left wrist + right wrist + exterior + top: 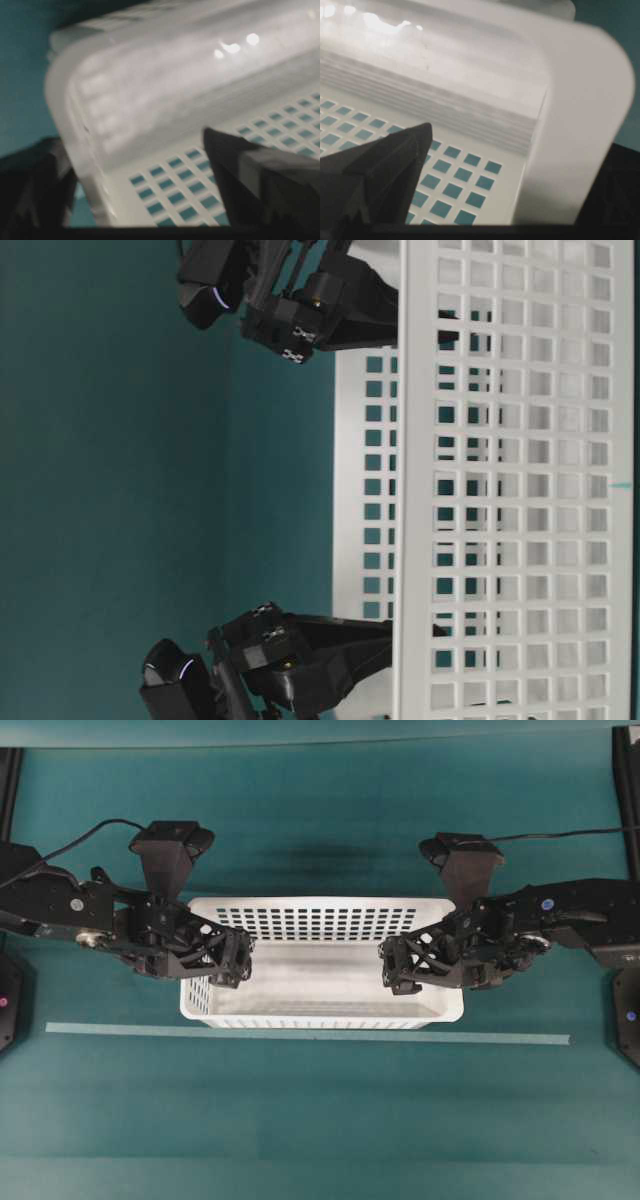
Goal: Lift the white basket with both hands.
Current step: 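Open both grippers to release the basket rims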
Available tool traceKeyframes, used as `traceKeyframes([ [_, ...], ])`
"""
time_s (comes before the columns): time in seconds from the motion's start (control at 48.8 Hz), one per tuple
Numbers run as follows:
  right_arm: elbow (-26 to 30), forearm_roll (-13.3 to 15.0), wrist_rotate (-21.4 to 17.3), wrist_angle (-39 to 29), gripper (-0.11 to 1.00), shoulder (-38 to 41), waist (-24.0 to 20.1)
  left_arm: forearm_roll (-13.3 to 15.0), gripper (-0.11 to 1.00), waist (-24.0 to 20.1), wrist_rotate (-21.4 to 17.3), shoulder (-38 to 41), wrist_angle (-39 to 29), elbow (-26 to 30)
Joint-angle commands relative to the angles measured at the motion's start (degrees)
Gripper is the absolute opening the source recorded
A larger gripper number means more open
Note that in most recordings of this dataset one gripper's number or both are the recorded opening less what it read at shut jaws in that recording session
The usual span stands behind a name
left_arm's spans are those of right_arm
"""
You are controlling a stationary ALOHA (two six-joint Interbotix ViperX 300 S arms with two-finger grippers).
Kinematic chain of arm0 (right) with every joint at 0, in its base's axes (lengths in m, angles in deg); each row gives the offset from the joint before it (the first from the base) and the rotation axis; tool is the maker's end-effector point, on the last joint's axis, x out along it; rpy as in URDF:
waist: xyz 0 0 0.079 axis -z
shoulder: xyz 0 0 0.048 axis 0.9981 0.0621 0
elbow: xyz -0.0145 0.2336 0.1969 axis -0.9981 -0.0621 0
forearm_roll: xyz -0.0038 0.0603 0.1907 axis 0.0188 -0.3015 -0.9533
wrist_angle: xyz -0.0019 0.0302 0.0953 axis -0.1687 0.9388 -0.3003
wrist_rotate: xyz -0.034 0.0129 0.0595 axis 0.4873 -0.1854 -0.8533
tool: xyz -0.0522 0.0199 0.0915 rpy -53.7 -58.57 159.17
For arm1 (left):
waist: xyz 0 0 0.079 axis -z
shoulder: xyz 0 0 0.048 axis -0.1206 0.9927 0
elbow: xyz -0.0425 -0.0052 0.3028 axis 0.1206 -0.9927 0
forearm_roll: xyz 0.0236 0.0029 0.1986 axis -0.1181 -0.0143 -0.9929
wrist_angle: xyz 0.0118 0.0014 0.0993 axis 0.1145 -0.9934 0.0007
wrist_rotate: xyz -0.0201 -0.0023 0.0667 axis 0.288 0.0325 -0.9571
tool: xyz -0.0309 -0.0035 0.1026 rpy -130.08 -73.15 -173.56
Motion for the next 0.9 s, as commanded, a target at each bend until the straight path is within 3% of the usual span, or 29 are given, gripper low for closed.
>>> traceKeyframes([
  [0.0,-1.6,-0.1,0.0,0.6,0.96,1.8,0.0,-0.3,0.92,0.0,0.1,0.1,0.1,0.3],
  [0.267,-3.5,-0.1,-0.3,0.5,0.96,-1.2,1.1,-0.3,0.93,0.2,0.4,-2.6,-0.6,-2.6],
  [0.451,-1.8,-0.4,-0.1,0.4,0.96,-1.8,1.2,-0.2,0.93,0.2,0.5,-3.5,-0.7,-3.2],
  [0.882,-1.1,-0.7,-1.5,-5.4,0.96,-6.9,2.5,-0.2,0.93,0.4,0.2,-7.2,-1.2,-2.9],
])
